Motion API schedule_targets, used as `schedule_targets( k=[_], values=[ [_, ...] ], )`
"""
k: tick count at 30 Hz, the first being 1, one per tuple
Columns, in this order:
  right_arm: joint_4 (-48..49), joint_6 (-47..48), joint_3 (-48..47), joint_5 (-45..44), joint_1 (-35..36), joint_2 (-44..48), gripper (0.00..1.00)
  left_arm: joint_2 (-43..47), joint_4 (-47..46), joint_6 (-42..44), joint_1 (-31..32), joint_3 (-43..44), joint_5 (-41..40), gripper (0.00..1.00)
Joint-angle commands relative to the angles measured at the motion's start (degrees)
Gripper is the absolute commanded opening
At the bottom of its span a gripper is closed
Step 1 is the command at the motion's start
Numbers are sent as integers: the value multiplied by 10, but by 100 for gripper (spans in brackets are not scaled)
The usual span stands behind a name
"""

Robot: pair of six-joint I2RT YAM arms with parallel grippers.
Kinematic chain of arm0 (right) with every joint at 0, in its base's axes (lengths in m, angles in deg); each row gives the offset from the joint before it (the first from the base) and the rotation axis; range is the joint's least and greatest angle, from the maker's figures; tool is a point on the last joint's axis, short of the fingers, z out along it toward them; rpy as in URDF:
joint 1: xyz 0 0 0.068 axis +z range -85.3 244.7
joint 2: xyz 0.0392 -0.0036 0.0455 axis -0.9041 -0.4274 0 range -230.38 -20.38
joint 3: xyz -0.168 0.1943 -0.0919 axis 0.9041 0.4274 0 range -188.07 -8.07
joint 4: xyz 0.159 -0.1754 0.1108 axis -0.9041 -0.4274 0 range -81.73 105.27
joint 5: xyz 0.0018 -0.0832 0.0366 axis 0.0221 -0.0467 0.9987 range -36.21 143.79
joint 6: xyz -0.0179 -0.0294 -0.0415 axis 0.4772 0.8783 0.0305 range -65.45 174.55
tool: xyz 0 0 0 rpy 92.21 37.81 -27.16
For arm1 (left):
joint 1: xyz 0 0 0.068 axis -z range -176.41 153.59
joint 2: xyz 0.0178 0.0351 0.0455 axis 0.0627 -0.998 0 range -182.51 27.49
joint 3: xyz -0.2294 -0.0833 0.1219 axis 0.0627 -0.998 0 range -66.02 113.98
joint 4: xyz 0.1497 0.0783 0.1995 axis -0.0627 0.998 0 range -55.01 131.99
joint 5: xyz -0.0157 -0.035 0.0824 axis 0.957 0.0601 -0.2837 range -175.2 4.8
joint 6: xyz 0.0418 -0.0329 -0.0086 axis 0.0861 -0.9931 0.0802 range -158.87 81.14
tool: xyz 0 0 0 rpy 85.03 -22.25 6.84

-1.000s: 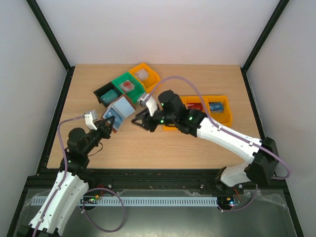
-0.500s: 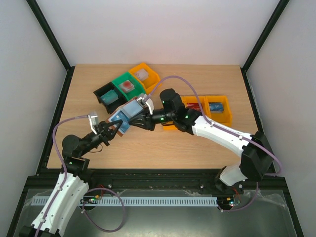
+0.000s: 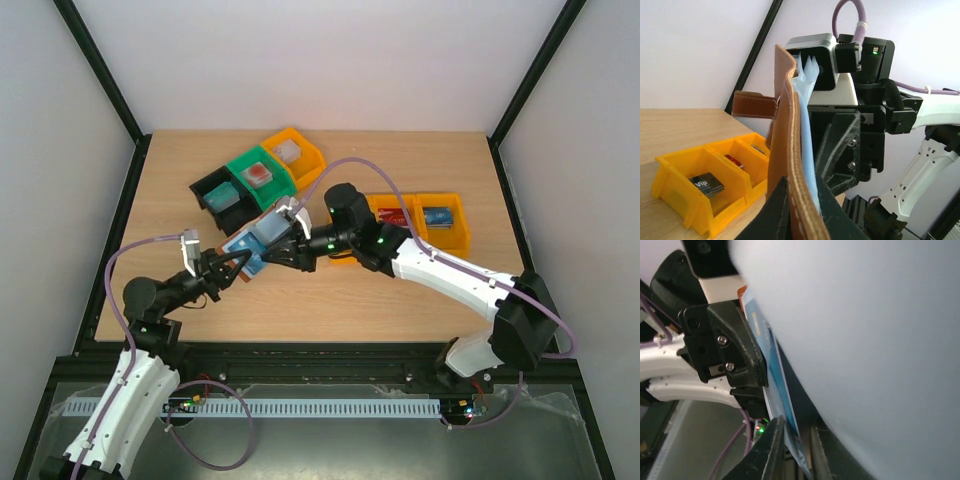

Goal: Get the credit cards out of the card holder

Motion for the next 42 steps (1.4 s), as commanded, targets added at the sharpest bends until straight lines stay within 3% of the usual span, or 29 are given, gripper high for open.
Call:
schedule_targets(
  k=[1, 11, 14, 16, 25, 28, 29, 32, 34, 37, 42],
  values=[
    [1, 30, 0, 26, 17, 0, 5, 4, -59, -8, 7, 4, 39, 2],
    [-32, 63, 9, 31, -15, 49, 2, 10, -43, -12, 4, -1, 40, 3],
    [-36, 67, 8, 37, -18, 57, 2, 11, -38, -15, 4, -2, 47, 23],
    [-46, 75, 4, 36, -21, 60, 2, 12, -35, -14, 4, -2, 50, 26],
    [-53, 71, -6, 56, -21, 46, 2, 7, -49, -6, 5, -2, 44, 14],
    [-43, 62, -5, 62, -20, 35, 2, 6, -50, -3, 5, -2, 47, 4],
    [-41, 60, -5, 64, -19, 32, 3, 7, -49, -2, 5, -2, 49, 2],
    [-51, 73, -6, 61, -21, 35, 20, 9, -41, -1, 5, 1, 47, 2],
    [-61, 86, -1, 50, -28, 46, 24, 11, -37, -1, 4, 1, 41, 2],
    [-66, 86, 10, 47, -42, 56, 22, 12, -48, -7, 3, -3, 40, 2],
    [-63, 80, 15, 58, -44, 53, 8, 11, -53, -10, 2, -3, 42, 2]
  ],
)
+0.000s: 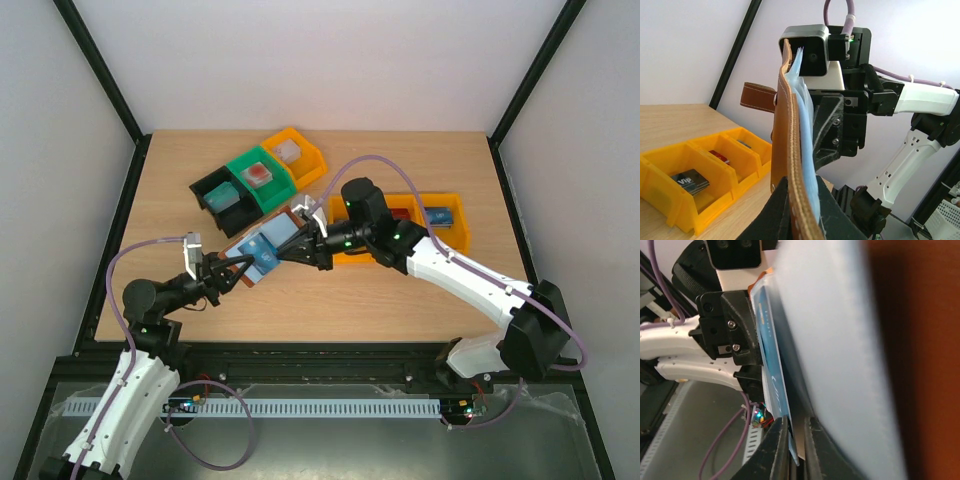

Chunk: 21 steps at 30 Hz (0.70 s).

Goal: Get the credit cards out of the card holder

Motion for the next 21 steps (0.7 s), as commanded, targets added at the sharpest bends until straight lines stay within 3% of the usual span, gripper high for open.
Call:
schedule_targets(
  k=[1, 8, 12, 15, 21],
  values=[
    [-5, 4, 6, 3, -4, 12, 5, 6, -40, -1, -1, 0, 7, 2],
    [-16, 11, 6, -23, -10, 27, 2, 7, -18, 1, -3, 1, 1, 2],
    [-16, 3, 14, -57, -35, 47, 2, 8, 7, 0, -3, -3, -13, 8],
    [-24, 5, 14, -58, -46, 54, 2, 8, 7, 2, -3, -4, -13, 3],
    [-11, -15, 13, 26, -47, 37, 5, 7, -9, -4, -3, -5, -13, 2]
  ],
)
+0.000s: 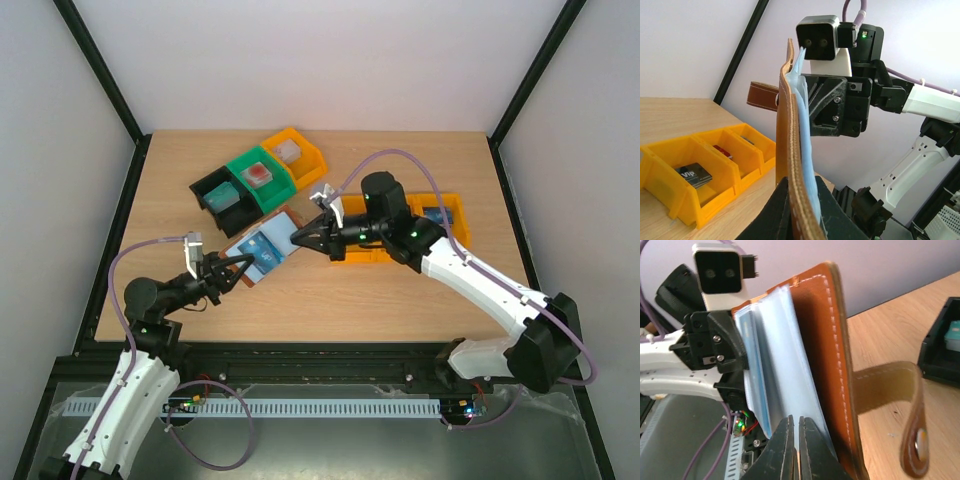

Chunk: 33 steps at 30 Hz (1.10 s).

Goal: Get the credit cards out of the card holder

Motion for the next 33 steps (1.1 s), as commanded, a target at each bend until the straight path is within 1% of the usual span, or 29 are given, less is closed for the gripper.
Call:
schedule_targets(
  k=[1, 3, 4, 7, 9, 10, 12, 17, 20, 22, 25, 26, 27, 29, 33],
  values=[
    [0, -17, 0, 82, 3, -18, 11, 5, -33, -1, -2, -4, -2, 2],
    [-40, 15, -13, 118, 11, -37, 23, 4, -34, -1, -3, -4, 1, 2],
    [-56, 30, -20, 115, 16, -42, 26, 4, -34, 0, -2, -4, 1, 2],
    [-56, 44, -24, 75, 35, -44, 34, 2, -37, -1, -2, -4, 3, 2],
    [-45, 42, -26, 63, 42, -49, 35, 1, -42, -3, -2, -4, 4, 2],
    [-41, 38, -27, 62, 43, -53, 34, 0, -44, -3, -2, -4, 4, 2],
    [-40, 36, -31, 59, 43, -59, 28, -1, -43, -4, -3, -3, 6, 2],
    [-3, 14, -29, 70, 44, -64, 21, -2, -46, -4, -2, -4, 7, 2],
    [5, 12, -32, 70, 44, -63, 14, -2, -47, -4, -3, -3, 10, 2],
    [16, 6, -33, 70, 44, -61, 13, -2, -47, -4, -2, -3, 11, 2],
    [30, -6, -32, 71, 44, -59, 15, 0, -46, -5, -2, -3, 12, 2],
    [36, -10, -31, 72, 44, -59, 14, -1, -47, -6, -2, -3, 12, 2],
    [41, -14, -30, 73, 44, -59, 12, -1, -47, -6, -3, -3, 11, 2],
    [49, -21, -28, 73, 44, -59, 3, 0, -47, -5, -2, -3, 11, 2],
    [31, 1, -25, 62, 44, -51, 2, 1, -43, -5, -2, -3, 10, 2]
  ],
)
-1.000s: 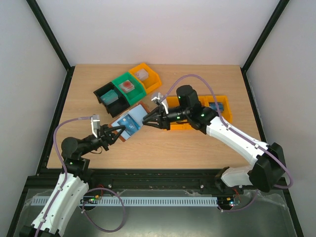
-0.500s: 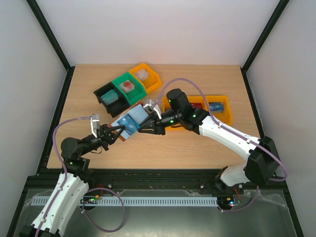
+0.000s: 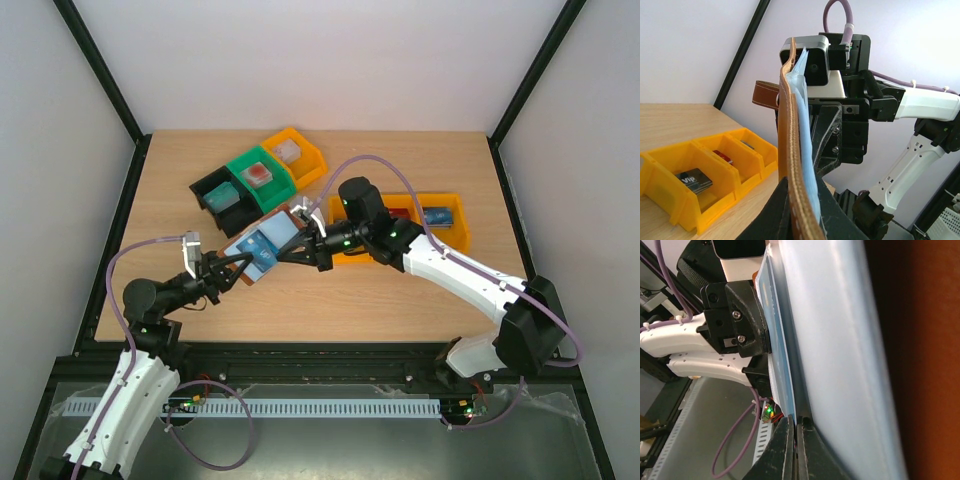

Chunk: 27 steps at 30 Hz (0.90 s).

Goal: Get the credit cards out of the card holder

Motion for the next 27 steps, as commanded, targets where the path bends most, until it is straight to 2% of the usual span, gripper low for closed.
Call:
schedule_targets(
  k=[1, 3, 8, 12, 14, 17, 22, 27],
  values=[
    [13, 15, -12, -11, 1, 13, 2, 3, -23, -1, -1, -2, 8, 2],
    [6, 21, -10, -22, -3, 21, 2, 4, -18, -2, -1, -3, 7, 4],
    [-10, 29, -10, -32, -15, 35, 2, 6, -19, -3, -1, -5, 8, 17],
    [-28, 39, -13, -43, -23, 45, 2, 6, -19, -4, -1, -4, 9, 18],
    [-40, 48, -16, -49, -25, 49, 2, 6, -19, -3, -1, -5, 9, 15],
    [-74, 68, -29, -68, -28, 51, 2, 6, -16, 1, -1, -4, 7, 3],
    [-132, 89, -40, -153, -58, 80, 2, 7, 29, 9, -3, -2, -23, 2],
    [-125, 20, -36, -295, -145, 130, 2, -26, 156, -46, -6, -19, -145, 2]
  ],
)
